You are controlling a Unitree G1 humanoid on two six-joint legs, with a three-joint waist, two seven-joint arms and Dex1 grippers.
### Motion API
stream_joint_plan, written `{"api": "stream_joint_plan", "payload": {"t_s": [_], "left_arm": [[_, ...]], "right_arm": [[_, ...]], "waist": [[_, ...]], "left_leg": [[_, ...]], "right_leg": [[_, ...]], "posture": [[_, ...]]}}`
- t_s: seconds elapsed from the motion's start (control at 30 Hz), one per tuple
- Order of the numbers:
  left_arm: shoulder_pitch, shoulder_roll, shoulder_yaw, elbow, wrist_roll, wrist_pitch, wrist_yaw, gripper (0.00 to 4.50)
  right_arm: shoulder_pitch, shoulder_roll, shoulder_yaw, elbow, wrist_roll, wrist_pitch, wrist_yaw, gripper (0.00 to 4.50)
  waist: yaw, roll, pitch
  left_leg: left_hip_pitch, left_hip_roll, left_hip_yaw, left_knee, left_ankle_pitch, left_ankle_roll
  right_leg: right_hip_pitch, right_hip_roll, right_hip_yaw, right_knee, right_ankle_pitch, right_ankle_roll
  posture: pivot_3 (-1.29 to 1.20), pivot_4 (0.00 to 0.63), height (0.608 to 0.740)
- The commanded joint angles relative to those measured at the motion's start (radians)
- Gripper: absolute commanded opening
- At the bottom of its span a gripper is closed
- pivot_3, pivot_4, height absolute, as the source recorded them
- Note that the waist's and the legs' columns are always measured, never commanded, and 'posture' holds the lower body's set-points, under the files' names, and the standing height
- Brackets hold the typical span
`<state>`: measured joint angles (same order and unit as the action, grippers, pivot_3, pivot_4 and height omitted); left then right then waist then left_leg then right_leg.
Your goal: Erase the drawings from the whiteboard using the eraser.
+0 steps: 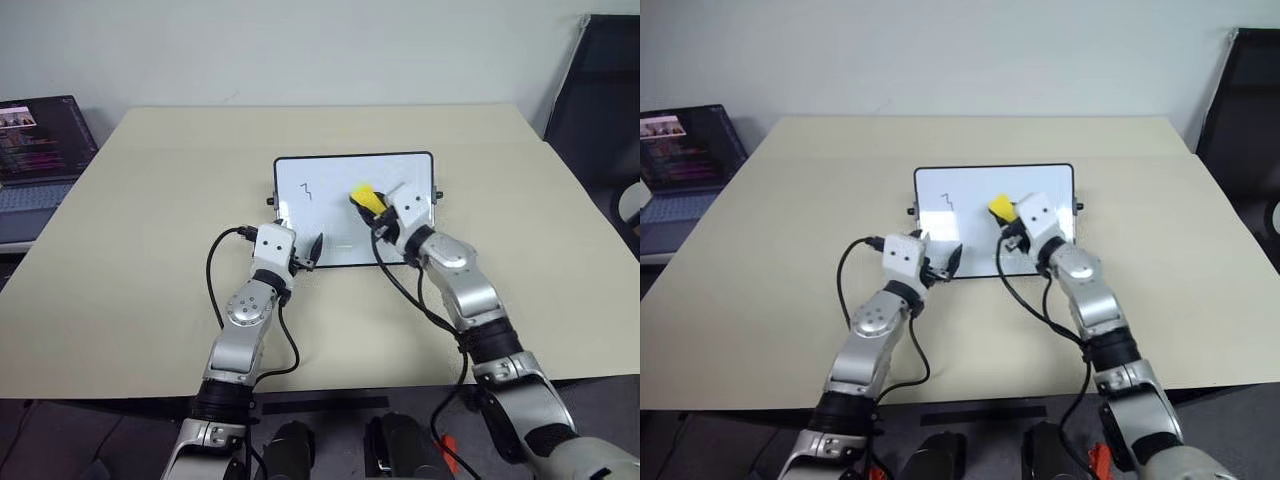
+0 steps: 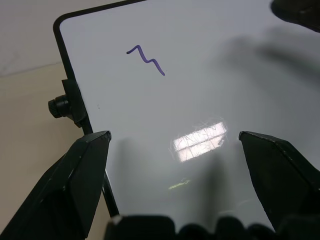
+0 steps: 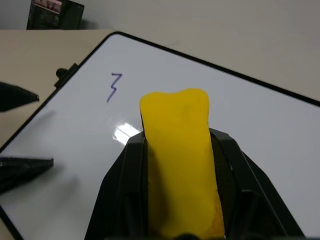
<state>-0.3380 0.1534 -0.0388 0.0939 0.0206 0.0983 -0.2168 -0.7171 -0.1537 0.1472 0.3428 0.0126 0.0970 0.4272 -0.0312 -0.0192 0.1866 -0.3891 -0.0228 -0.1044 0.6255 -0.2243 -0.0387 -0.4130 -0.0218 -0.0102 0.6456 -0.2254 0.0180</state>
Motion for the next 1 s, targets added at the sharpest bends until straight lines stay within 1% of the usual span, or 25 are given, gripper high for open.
{"api": "stream_joint_plan", "payload": {"t_s": [0.03,0.3,0.43,0.67,1.0], "left_arm": [[-0.026,0.013,0.008,-0.010,-0.007,-0.027,-0.012,4.50],[-0.027,0.037,0.022,-0.005,-0.001,-0.023,-0.009,4.50],[-0.010,0.044,0.029,-0.016,-0.004,-0.016,0.000,4.50],[0.008,0.031,0.018,-0.036,-0.004,-0.008,0.002,4.50],[-0.002,0.032,0.020,-0.025,-0.005,-0.012,-0.004,4.50]], "right_arm": [[-0.093,0.029,0.013,0.066,-0.016,-0.062,0.004,1.29],[-0.239,0.079,0.037,0.242,-0.042,-0.105,0.025,1.29],[-0.290,0.102,0.061,0.318,-0.075,-0.072,0.027,1.29],[-0.364,0.120,0.095,0.494,-0.148,-0.093,0.001,1.29],[-0.472,0.141,0.062,0.650,-0.164,-0.135,-0.090,1.29]], "waist": [[0.001,0.000,0.000],[0.002,0.000,0.000],[0.002,0.000,0.000],[0.002,0.000,0.000],[0.002,0.001,0.000]], "left_leg": [[0.000,0.000,0.000,0.000,0.000,0.000],[0.000,0.000,0.000,0.000,0.000,0.000],[-0.001,0.000,0.000,0.000,0.000,0.000],[-0.001,0.001,0.000,0.000,0.000,0.000],[-0.001,0.001,0.000,0.000,0.000,0.000]], "right_leg": [[0.000,0.000,0.000,0.000,0.001,-0.001],[0.000,0.000,0.001,0.000,0.001,-0.001],[0.000,-0.001,0.001,0.000,0.001,-0.002],[-0.001,-0.001,0.001,0.000,0.002,-0.003],[-0.002,0.000,0.001,0.001,0.002,-0.004]], "posture": [[0.00,0.150,0.740],[0.00,0.150,0.740],[0.00,0.150,0.740],[0.00,0.150,0.740],[0.00,0.150,0.740]]}}
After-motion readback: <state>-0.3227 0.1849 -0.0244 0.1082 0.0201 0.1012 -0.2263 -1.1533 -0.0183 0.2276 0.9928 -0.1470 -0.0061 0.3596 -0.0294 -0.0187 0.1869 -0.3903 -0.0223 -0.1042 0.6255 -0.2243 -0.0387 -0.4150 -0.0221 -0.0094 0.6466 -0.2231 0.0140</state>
